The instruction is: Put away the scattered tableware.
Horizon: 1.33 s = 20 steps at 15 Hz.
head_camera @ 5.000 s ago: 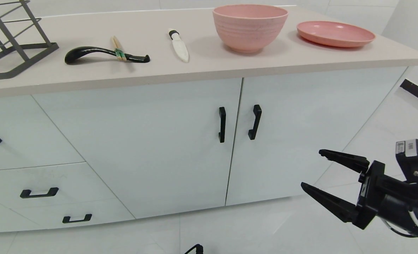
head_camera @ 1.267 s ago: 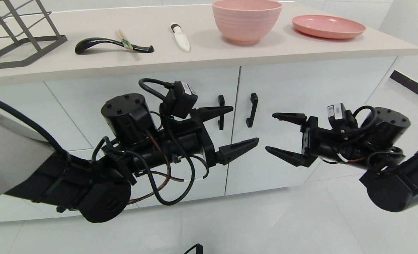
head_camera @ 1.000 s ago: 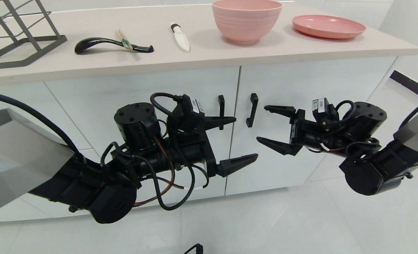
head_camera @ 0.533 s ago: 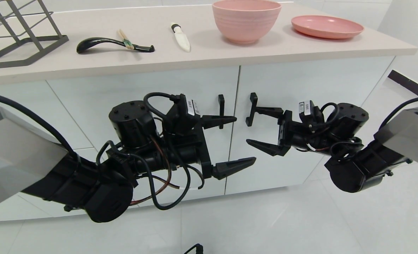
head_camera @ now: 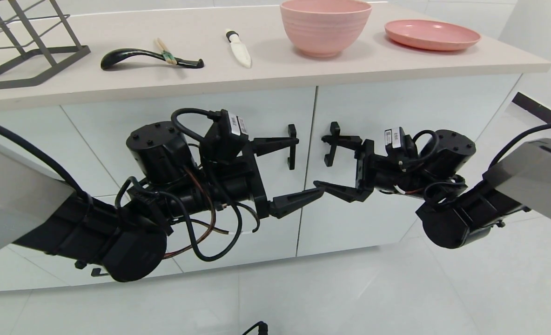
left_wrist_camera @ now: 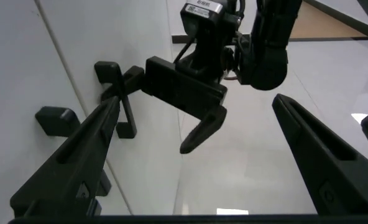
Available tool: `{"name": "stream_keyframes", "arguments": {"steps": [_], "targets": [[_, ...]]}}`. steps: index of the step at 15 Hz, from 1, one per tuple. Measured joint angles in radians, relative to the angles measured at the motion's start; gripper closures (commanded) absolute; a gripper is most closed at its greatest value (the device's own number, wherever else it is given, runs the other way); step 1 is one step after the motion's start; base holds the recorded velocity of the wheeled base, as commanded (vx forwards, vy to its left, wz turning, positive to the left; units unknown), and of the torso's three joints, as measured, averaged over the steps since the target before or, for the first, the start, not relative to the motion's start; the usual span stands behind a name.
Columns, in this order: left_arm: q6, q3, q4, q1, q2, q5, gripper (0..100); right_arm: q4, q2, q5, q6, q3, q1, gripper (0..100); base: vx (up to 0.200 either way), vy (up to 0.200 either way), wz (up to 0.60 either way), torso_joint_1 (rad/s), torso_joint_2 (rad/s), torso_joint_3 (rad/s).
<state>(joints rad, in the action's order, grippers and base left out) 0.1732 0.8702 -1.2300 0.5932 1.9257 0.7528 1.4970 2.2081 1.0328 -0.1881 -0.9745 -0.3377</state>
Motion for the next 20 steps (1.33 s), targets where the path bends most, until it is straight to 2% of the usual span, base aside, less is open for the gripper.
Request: {"name": "stream_keyframes", "arguments": {"steps": [1,4,9,11,13,15,16,18,20], "targets": [[-0.006,0.019,0.002,0.0,0.002,-0.001,0,0.002,-0.003,0.023,0.004,0.006,0.0,0,0.0,0.0,0.0,0.0,0.0,0.0],[-0.049,0.071,0.001,0.009,0.015,-0.025,0,0.026,-0.031,0.061,0.026,0.065,-0.001,0,0.0,0.0,0.0,0.0,0.0,0.0],[-0.058,0.127,0.001,0.031,0.068,-0.042,0,0.026,-0.143,0.106,0.033,0.203,-0.003,0,0.0,0.0,0.0,0.0,0.0,0.0],[-0.064,0.174,0.003,0.053,0.097,-0.084,0,0.025,-0.198,0.113,0.033,0.286,-0.014,0,0.0,0.0,0.0,0.0,0.0,0.0],[-0.111,0.242,0.001,0.073,0.129,-0.148,0,0.023,-0.238,0.129,0.033,0.331,-0.02,0,0.0,0.0,0.0,0.0,0.0,0.0],[-0.134,0.294,-0.001,0.088,0.162,-0.157,0,0.024,-0.257,0.134,0.033,0.359,-0.021,0,0.0,0.0,0.0,0.0,0.0,0.0],[-0.136,0.31,-0.019,0.106,0.18,-0.149,0,0.032,-0.263,0.134,0.027,0.379,-0.023,0,0.0,0.0,0.0,0.0,0.0,0.0],[-0.139,0.325,-0.058,0.175,0.219,-0.13,0,0.045,-0.262,0.142,0.013,0.41,-0.017,0,0.0,0.0,0.0,0.0,0.0,0.0],[-0.139,0.326,-0.086,0.212,0.242,-0.134,0,0.059,-0.234,0.159,-0.007,0.424,0.025,0,0.0,0.0,0.0,0.0,0.0,0.0]]}}
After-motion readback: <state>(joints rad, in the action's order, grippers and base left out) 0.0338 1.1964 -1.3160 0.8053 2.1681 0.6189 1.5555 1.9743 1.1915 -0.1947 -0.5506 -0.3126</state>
